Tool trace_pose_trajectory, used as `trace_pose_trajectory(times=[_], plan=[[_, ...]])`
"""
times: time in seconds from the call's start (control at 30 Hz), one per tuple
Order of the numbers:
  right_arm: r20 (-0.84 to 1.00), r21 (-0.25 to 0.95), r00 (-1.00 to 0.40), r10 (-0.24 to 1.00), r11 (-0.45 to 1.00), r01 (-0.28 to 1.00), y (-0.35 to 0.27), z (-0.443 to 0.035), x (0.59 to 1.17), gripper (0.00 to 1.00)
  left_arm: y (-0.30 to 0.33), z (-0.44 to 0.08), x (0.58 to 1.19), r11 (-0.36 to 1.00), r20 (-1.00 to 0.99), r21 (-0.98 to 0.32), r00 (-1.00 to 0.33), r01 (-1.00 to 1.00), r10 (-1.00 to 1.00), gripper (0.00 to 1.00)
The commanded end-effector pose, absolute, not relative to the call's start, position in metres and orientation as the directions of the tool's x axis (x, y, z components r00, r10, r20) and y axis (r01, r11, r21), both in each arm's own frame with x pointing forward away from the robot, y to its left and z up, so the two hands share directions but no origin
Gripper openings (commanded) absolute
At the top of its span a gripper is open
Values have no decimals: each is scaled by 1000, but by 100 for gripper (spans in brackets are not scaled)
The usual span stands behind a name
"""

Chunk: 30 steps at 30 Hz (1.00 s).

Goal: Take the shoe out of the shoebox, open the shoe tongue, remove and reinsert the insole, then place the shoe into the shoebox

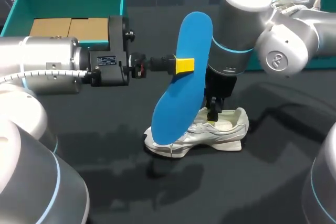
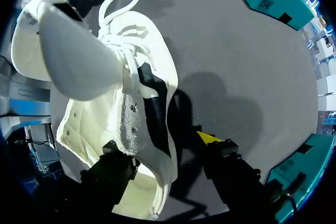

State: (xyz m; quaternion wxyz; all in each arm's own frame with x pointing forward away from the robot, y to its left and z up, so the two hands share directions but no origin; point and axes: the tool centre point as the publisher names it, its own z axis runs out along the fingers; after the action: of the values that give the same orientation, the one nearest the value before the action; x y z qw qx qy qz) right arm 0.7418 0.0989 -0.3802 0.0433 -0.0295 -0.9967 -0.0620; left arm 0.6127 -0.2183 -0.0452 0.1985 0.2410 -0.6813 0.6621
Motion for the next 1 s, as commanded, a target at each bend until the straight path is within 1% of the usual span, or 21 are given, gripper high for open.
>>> trace_pose_trajectory(times=[0.03,0.37,0.53,0.67,0.77,0.83,0.87,0.9,1.0], plan=[[94,118,-994,52,991,63,102,-383,741,0,-218,-46,611,3,589,-807,-805,-591,-66,0],[102,125,-993,58,990,71,99,-373,733,0,-218,-46,611,3,589,-807,-805,-591,-66,0],[102,131,-988,114,983,127,96,-362,730,0,-218,-46,611,3,589,-807,-805,-591,-66,0],[105,138,-977,183,971,197,93,-353,728,0,-218,-46,611,3,589,-807,-805,-591,-66,0],[102,143,-959,265,950,278,91,-343,727,0,-218,-46,611,3,589,-807,-805,-591,-66,0],[96,163,-925,368,911,380,91,-335,725,0,-218,-46,611,3,589,-807,-805,-591,-66,0],[95,194,-893,439,872,450,91,-330,723,0,-218,-46,611,3,589,-807,-805,-591,-66,0],[108,232,-870,481,839,492,91,-325,720,0,-218,-46,611,3,589,-807,-805,-591,-66,0],[108,232,-870,481,839,492,91,-325,720,0,-218,-46,611,3,589,-807,-805,-591,-66,0]])
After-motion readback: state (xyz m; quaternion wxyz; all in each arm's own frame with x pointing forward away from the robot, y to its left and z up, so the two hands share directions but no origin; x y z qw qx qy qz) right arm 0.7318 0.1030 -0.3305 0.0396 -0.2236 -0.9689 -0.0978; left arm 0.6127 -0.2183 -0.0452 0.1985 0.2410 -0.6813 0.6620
